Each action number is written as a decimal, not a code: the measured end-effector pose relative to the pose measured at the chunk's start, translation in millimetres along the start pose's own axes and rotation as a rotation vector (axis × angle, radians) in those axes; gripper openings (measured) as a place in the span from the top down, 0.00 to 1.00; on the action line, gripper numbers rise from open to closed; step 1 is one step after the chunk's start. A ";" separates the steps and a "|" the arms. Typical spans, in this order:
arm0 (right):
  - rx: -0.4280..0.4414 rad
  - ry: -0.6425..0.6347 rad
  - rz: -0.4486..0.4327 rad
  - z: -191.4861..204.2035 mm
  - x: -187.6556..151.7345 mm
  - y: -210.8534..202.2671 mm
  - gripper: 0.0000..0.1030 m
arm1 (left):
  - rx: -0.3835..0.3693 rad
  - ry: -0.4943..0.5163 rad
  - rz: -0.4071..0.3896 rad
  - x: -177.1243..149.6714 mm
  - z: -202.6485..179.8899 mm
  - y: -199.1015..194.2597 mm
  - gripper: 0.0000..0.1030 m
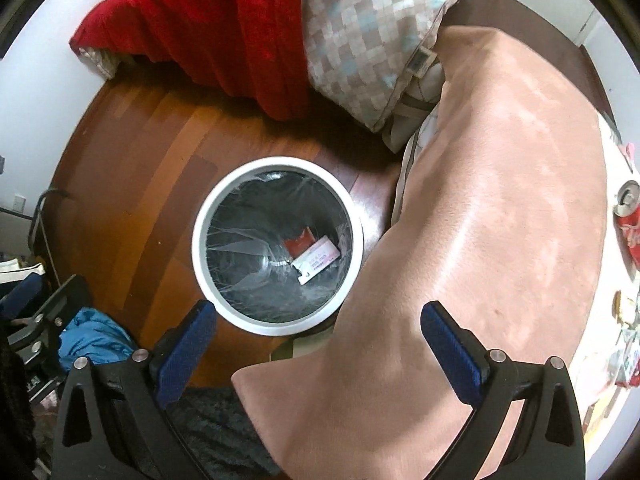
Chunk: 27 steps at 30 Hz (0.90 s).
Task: Collect trash
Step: 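Move both tools back toward the table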
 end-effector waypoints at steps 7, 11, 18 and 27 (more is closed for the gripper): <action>0.052 0.042 -0.119 -8.6 -17.4 -59.3 0.00 | -0.029 0.017 -0.078 -7.9 -5.0 -51.5 0.04; 0.094 0.087 -0.201 -22.3 -34.7 -97.0 0.00 | -0.040 0.037 -0.123 -14.4 -16.1 -83.6 0.04; 0.125 0.205 -0.303 -77.7 -93.4 -153.6 0.00 | -0.132 0.101 -0.183 -39.0 -62.5 -129.3 0.04; -0.013 0.465 -0.236 -226.7 -218.7 -152.2 0.00 | -0.234 0.292 -0.091 -116.9 -191.0 -109.6 0.04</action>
Point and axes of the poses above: each gripper's, at about its wrist camera, not at the fingertips, and y roughly the way its jaws point, z to its left, x to its top, the point moved 2 cm from there along y, roughly the way its jaws point, and after that the axes turned 12 degrees about -y, right-handed, at the moved point
